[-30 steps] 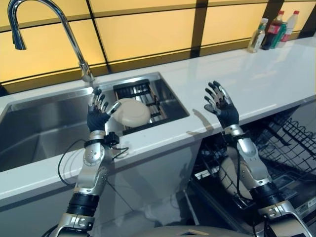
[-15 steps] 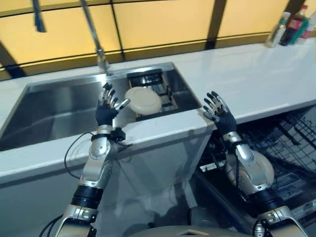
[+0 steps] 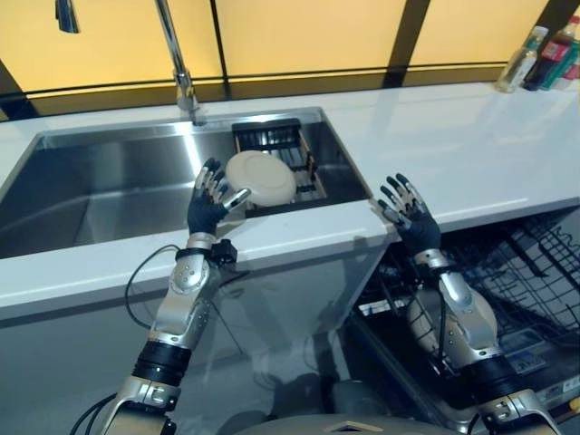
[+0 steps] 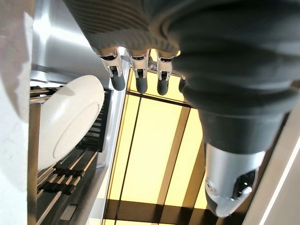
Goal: Pick up plates and place into dishwasher.
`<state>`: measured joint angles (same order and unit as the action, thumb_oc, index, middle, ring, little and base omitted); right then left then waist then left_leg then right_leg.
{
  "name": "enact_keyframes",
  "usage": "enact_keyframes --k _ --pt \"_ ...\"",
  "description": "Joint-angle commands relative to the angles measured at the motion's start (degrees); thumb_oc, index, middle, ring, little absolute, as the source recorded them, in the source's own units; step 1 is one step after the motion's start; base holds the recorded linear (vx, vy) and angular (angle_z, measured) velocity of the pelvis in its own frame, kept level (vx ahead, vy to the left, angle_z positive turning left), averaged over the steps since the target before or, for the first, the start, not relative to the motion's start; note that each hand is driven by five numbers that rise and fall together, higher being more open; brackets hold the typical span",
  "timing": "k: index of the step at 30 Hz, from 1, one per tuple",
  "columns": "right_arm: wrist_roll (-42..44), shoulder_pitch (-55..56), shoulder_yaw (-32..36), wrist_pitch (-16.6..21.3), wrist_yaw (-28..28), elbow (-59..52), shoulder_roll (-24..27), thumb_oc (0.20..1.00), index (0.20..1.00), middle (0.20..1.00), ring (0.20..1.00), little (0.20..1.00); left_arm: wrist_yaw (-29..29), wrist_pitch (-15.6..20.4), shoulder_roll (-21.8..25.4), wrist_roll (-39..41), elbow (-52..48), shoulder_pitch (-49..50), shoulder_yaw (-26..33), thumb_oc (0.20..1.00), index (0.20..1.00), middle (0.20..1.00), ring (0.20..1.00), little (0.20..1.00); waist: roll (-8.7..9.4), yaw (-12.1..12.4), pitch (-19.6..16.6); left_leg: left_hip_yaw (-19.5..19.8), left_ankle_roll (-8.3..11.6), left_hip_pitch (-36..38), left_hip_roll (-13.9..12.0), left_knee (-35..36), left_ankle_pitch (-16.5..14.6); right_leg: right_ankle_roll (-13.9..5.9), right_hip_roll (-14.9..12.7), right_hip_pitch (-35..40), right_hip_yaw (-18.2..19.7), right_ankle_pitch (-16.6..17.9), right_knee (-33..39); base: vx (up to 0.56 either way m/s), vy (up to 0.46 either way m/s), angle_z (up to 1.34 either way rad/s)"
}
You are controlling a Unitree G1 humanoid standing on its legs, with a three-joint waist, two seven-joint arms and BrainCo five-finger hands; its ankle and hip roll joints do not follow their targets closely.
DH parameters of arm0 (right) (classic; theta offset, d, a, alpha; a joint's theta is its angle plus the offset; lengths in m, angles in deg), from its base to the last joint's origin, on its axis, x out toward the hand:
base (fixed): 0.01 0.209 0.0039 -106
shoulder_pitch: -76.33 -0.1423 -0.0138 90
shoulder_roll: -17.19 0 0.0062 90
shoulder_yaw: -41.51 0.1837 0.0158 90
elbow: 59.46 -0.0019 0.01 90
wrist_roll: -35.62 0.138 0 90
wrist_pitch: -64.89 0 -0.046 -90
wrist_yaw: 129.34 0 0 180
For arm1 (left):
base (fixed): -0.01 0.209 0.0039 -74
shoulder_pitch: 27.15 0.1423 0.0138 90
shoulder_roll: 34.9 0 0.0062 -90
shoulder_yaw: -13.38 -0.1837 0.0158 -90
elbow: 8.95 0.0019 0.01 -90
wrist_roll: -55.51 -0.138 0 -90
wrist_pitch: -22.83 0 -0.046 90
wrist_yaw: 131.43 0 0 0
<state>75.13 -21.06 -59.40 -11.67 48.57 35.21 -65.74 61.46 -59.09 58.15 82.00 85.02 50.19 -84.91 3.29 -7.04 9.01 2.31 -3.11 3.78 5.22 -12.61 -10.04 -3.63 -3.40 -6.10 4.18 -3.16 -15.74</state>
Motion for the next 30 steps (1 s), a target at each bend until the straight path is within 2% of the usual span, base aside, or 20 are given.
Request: enact_keyframes --k 1,4,7,8,11,12,14,16,18,21,23,24,27,30 --pt "-0.3 -1.4 2.7 2.7 -0.9 -3.2 -1.3 1.000 1.000 1.000 1.000 1.000 -1.2 1.9 1.7 -0.1 -4.8 1.2 2.1 1.000 1.000 1.000 1.000 1.000 0.78 -0.4 -3.9 -1.4 -1.56 2.6 2.1 1.2 -1.8 -2.62 2.5 -3.8 1.1 10.2 7.9 0.22 -0.093 0.01" --pt "-0.8 -0.2 2.8 2.8 -1.3 -3.9 -0.7 1.000 1.000 1.000 1.000 1.000 -1.6 2.2 1.5 0.1 -5.3 2.2 2.6 1.000 1.000 1.000 1.000 1.000 0.47 -0.8 -4.7 -1.0 -0.79 2.4 1.6 -0.7 0.3 -1.41 4.0 -3.3 1.9 9.3 7.6 0.21 -0.106 -0.01" --pt "0.1 0.8 3.3 3.1 -2.1 -4.2 0.1 1.000 1.000 1.000 1.000 1.000 -1.7 3.4 1.2 0.9 -5.1 2.4 2.5 1.000 1.000 1.000 1.000 1.000 0.02 -1.4 -5.4 0.4 1.13 1.0 0.9 -5.4 4.7 0.70 6.0 -2.5 3.0 8.0 7.2 0.15 -0.094 0.03" --pt "0.6 1.1 3.4 3.5 -2.6 -4.2 0.1 1.000 1.000 1.000 1.000 1.000 -1.2 3.8 1.0 0.7 -5.1 2.2 2.4 1.000 1.000 1.000 1.000 1.000 0.08 -1.5 -5.4 0.6 2.06 -0.4 0.9 -8.9 6.9 1.52 6.3 -1.9 3.0 7.6 7.2 0.11 -0.113 0.19" --pt "1.0 1.8 3.3 4.2 -3.7 -4.0 0.8 1.000 1.000 1.000 1.000 1.000 -0.3 5.2 0.4 1.2 -4.8 1.9 2.3 1.000 1.000 1.000 1.000 1.000 0.54 -1.4 -4.9 1.7 4.06 -6.6 3.4 -24.6 12.6 3.57 6.2 -0.6 2.9 6.6 6.6 0.08 -0.085 0.11" --pt "1.7 2.0 3.4 4.2 -4.1 -3.9 1.1 1.000 1.000 1.000 1.000 1.000 -0.3 5.3 0.2 1.4 -4.7 1.8 2.2 1.000 1.000 1.000 1.000 1.000 1.10 -1.4 -4.5 0.6 4.31 -10.1 3.0 -29.8 13.7 4.04 5.8 0.4 3.0 6.6 6.5 0.07 -0.078 0.03" --pt "2.2 2.2 3.5 4.2 -4.8 -3.4 1.1 1.000 1.000 1.000 1.000 1.000 -0.9 5.4 -0.1 1.2 -4.5 1.7 2.2 1.000 1.000 1.000 1.000 1.000 1.80 -1.1 -4.1 -0.9 3.74 -14.4 1.1 -32.1 12.7 4.42 5.4 2.0 3.2 6.5 6.8 0.09 -0.063 -0.06" --pt "2.1 1.9 2.9 4.1 -5.0 -3.2 0.9 1.000 1.000 1.000 1.000 1.000 -1.3 5.6 0.2 1.1 -4.5 1.6 2.3 1.000 1.000 1.000 1.000 1.000 2.00 -0.3 -3.6 -1.3 2.63 -15.2 -1.5 -25.8 11.8 4.42 5.4 3.8 3.6 5.6 7.1 0.15 0.011 -0.13" --pt "1.7 -0.1 1.5 3.3 -4.6 -2.5 0.3 1.000 1.000 1.000 1.000 1.000 -1.5 6.0 1.6 2.3 -3.7 1.3 2.8 1.000 1.000 1.000 1.000 1.000 1.38 1.2 -3.4 1.5 1.65 -14.9 -3.1 -11.1 12.1 4.01 6.7 5.3 5.0 3.5 6.9 0.18 0.103 -0.22" --pt "2.7 -1.3 0.9 2.3 -4.2 -2.3 0.5 1.000 1.000 1.000 1.000 1.000 -1.9 5.9 2.4 3.4 -1.9 0.4 2.8 1.000 1.000 1.000 1.000 1.000 1.12 2.6 -3.8 4.0 2.69 -14.8 -5.7 4.2 14.6 3.62 7.3 8.0 6.2 1.9 8.2 0.16 0.101 -0.12" --pt "2.9 -0.9 1.2 2.3 -4.4 -2.9 0.8 1.000 1.000 1.000 1.000 1.000 -2.2 6.3 2.2 3.0 -1.1 -0.1 2.0 1.000 1.000 1.000 1.000 1.000 0.57 2.8 -4.4 4.0 3.90 -15.3 -7.6 8.4 17.6 3.03 6.9 9.8 6.6 0.6 9.0 0.12 0.109 -0.18" --pt "2.8 -0.7 1.5 2.2 -4.5 -3.1 0.7 1.000 1.000 1.000 1.000 1.000 -2.5 6.4 2.0 2.9 -0.7 -0.2 1.8 1.000 1.000 1.000 1.000 1.000 0.35 2.8 -4.6 3.9 4.18 -15.4 -7.8 8.8 18.1 2.77 6.7 10.4 6.5 0.0 9.1 0.11 0.130 -0.24" --pt "3.0 0.0 2.1 2.4 -5.7 -3.1 0.1 1.000 1.000 1.000 1.000 1.000 -2.4 6.9 1.4 1.5 0.2 -0.8 1.1 1.000 1.000 1.000 1.000 1.000 -0.23 2.6 -5.5 4.5 4.28 -14.2 -7.4 10.1 17.0 1.87 4.9 10.6 5.1 -1.2 8.6 0.14 0.171 -0.45" --pt "4.6 0.7 2.8 1.7 -6.5 -3.9 -0.3 1.000 1.000 1.000 1.000 1.000 -1.3 6.0 1.0 -0.2 -0.2 -0.9 0.7 1.000 1.000 1.000 1.000 1.000 -1.00 2.3 -6.4 2.5 3.94 -13.2 -6.6 10.4 15.9 1.31 3.6 9.9 3.8 -1.1 7.7 0.18 0.202 -0.43"
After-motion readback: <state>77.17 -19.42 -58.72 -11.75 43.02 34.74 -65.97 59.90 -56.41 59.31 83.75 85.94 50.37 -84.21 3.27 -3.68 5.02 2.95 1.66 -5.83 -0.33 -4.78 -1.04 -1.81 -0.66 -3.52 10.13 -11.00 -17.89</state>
